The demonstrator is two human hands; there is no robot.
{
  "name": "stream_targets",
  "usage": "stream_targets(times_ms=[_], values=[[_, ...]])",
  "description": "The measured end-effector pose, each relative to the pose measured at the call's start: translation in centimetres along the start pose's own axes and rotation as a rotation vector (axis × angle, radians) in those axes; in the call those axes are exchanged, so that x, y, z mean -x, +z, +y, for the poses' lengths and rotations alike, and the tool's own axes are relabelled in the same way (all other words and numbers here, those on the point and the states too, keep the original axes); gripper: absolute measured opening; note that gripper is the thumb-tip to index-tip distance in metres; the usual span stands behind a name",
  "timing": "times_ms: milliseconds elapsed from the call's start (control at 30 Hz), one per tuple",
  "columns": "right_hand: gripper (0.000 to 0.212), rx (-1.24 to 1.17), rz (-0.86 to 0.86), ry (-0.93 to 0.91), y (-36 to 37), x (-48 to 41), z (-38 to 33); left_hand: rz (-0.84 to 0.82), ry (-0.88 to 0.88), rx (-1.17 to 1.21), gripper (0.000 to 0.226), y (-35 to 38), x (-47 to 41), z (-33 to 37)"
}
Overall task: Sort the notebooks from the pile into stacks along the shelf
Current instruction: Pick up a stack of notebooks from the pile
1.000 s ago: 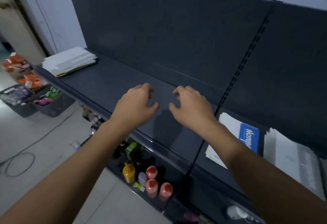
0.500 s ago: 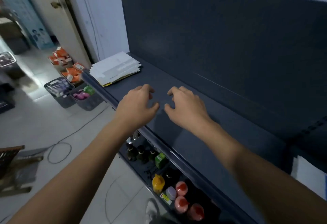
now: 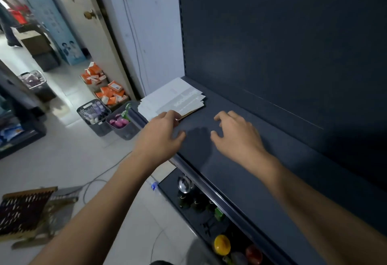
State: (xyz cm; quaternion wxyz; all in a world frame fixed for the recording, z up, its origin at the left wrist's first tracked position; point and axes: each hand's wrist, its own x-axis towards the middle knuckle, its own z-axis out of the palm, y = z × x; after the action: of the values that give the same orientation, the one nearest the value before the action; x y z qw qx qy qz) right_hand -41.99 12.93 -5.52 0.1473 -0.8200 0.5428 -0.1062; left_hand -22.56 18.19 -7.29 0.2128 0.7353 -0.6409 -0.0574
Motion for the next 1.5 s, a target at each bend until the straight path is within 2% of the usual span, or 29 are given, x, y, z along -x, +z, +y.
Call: stream_targets(times_ms=[233,433,533,667,867,1200,1267,1367,1500], values=[[0.031,0.033,0.025,0.077,2.1,-3.8,-4.5,-0.038,0.075,0.013,0.038,-1.4,-4.9,-6.4],[0.038,-0.002,0.046,0.210,4.7,-6.9,-9.6,-0.061,0.193,0.029,0.039,-3.6,-9.3,-11.9],[0.036,-0.044,0.122,0.264,6.1,-7.6,-11.3,-0.078,0.247,0.019,0.039,-3.9,-10.7,-14.8],[0.038,-0.060,0.139,0.368,7.2,-8.3,-12.9,-0.137,0.272,0.045,0.038,-3.5,-12.6,-16.9],[0.029,-0.053,0.143,0.490,8.3,-10.4,-13.0,-0.224,0.313,0.039,0.042,-2.1,-16.9,-17.9],[0.039,-0.159,0.070,0.666,10.1,-14.6,-11.7,-0.464,0.247,-0.124,0.062,1.3,-23.5,-17.9],[0.038,-0.181,0.047,0.696,10.6,-15.1,-11.4,-0.486,0.231,-0.105,0.064,2.0,-24.4,-17.7],[0.024,-0.237,-0.006,0.765,11.0,-15.5,-11.0,-0.500,0.230,-0.102,0.071,2.5,-25.3,-17.3],[0.030,-0.295,-0.034,0.822,12.0,-16.4,-10.8,-0.543,0.266,-0.109,0.079,2.7,-26.4,-17.4]])
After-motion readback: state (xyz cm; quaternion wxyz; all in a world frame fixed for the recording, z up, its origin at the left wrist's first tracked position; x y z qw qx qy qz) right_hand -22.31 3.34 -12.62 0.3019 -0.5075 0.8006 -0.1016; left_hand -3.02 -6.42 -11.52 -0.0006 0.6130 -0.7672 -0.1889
